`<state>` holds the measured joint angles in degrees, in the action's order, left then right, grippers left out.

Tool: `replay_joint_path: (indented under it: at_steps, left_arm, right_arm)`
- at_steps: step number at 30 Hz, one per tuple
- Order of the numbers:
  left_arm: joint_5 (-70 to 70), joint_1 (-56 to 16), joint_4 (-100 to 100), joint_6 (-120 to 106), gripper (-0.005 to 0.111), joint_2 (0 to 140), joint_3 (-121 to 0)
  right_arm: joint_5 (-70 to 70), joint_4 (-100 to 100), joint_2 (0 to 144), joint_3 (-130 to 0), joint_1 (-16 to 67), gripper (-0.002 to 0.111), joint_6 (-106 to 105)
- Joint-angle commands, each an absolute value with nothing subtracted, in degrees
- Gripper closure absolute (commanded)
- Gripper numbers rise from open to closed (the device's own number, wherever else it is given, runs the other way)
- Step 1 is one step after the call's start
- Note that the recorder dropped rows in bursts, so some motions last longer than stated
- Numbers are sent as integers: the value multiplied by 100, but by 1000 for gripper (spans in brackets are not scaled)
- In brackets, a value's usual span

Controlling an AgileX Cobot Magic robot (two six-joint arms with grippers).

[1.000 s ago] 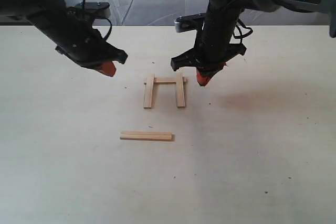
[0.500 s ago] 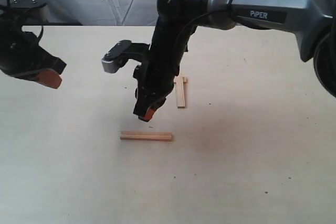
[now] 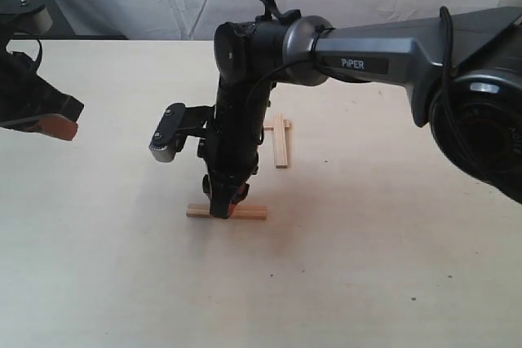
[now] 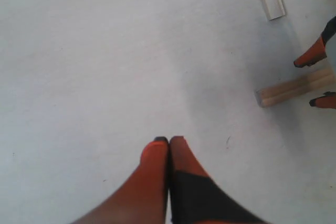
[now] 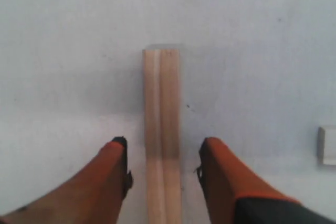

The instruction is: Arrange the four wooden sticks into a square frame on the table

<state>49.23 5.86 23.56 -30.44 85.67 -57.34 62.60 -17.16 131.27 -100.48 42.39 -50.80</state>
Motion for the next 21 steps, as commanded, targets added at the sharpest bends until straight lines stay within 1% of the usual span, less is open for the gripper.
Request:
replay_joint_path:
  at_steps: [1,5,9,10,12,13,18,21]
  left_arm:
    - [4941,612,2386,-3022,107,8528,-5707]
    - [4941,612,2386,-3022,107,8528,-5707]
    - [4915,612,2386,-3022,107,8528,-5707]
    - [4915,612,2386,-3022,107,8528,-5707]
    - [4901,612,2386,-3022,107,8528,-5707]
    - [4901,612,2386,-3022,107,8528,-5707]
    - [4879,612,2335,-3022,107,8528,-5707]
    - [4890,612,2291,-3022,107,8528,-5707]
  right_arm:
    - [6252,-1714,13155,-10019,4279,68,-5136]
    - [6085,-1698,13164,-9857,4345,68,-5136]
    - [5372,-1460,13164,-9251,4345,70,-5136]
    - [5332,-1414,13164,-9220,4345,75,-5136]
    - [5372,-1301,13140,-9220,4345,106,-5136]
    - [5384,-1270,13110,-9220,4345,108,-5136]
    - [5450,-1003,12844,-9220,4332,108,-5136]
    - [5401,-271,12634,-9233,4332,109,-5136]
